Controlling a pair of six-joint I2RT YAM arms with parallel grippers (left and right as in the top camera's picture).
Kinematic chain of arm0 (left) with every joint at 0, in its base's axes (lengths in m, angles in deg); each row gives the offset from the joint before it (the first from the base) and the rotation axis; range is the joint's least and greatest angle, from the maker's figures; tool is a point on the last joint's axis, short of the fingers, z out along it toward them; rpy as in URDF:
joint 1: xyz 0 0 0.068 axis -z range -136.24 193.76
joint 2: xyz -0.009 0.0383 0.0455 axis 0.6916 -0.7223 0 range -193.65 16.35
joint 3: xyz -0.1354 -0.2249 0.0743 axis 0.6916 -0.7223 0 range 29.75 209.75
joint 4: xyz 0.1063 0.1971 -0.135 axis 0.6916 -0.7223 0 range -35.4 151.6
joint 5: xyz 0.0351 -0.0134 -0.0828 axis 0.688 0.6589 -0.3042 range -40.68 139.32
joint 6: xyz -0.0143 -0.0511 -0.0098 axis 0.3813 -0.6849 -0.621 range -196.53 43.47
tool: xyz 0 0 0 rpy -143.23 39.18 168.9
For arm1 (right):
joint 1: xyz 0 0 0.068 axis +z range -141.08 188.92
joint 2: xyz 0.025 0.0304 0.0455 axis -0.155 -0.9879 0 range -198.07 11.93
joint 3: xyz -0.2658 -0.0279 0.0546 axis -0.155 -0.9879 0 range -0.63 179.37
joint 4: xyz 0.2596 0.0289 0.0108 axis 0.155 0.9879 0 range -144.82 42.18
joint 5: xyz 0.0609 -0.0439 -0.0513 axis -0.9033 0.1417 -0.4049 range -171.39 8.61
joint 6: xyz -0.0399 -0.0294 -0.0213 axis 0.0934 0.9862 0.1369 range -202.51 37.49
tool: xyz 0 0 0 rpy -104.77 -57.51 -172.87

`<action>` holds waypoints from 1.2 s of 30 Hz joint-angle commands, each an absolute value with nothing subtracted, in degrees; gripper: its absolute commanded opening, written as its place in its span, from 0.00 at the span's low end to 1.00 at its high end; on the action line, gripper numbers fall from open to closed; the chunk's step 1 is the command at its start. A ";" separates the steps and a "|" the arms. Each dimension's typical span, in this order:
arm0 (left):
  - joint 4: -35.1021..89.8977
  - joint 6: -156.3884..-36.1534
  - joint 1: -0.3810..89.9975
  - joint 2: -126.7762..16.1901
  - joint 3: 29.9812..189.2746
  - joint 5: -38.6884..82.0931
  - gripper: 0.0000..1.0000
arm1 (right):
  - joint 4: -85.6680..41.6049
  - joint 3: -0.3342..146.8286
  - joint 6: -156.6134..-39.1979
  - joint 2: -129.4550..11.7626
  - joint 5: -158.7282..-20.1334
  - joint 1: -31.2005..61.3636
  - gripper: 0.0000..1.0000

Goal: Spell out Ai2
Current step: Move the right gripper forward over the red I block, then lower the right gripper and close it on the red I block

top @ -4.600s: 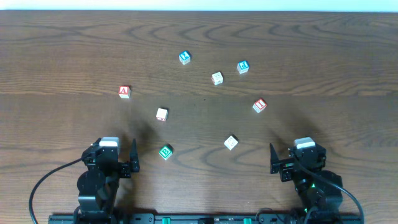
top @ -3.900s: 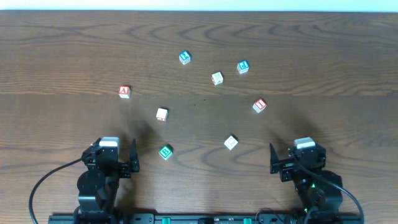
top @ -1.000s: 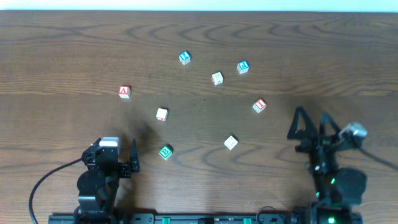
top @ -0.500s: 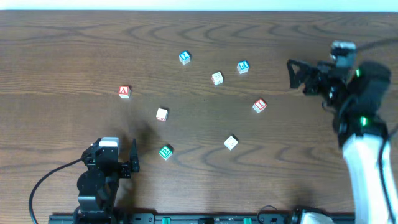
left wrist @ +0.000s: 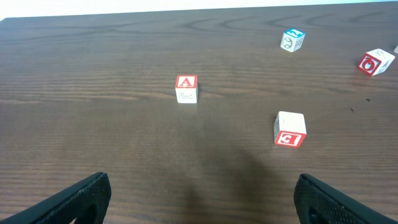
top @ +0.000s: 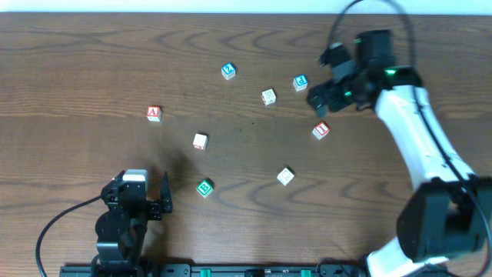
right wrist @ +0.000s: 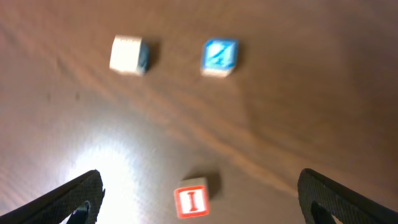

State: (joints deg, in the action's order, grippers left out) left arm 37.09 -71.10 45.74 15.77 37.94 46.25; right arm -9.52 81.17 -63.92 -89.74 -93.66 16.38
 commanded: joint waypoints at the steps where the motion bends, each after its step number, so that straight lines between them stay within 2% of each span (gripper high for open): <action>1: 36.54 -70.53 45.50 16.08 36.98 45.66 0.95 | -7.55 82.20 -60.95 -92.65 -87.28 19.29 0.99; 14: 36.54 -70.53 45.50 16.08 36.98 45.66 0.95 | 2.22 81.96 -57.16 -98.33 -84.17 20.14 0.95; 22: 36.54 -70.53 45.50 16.08 36.98 45.66 0.95 | -0.73 79.18 -57.12 -98.83 -84.72 16.88 0.92; 36: 36.54 -70.53 45.50 16.08 36.98 45.66 0.95 | -1.45 79.01 -56.51 -103.95 -87.02 16.86 0.86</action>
State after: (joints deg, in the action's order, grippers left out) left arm 37.09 -71.10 45.74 15.77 37.94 46.25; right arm -1.69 79.44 -57.34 -102.94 -86.08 16.86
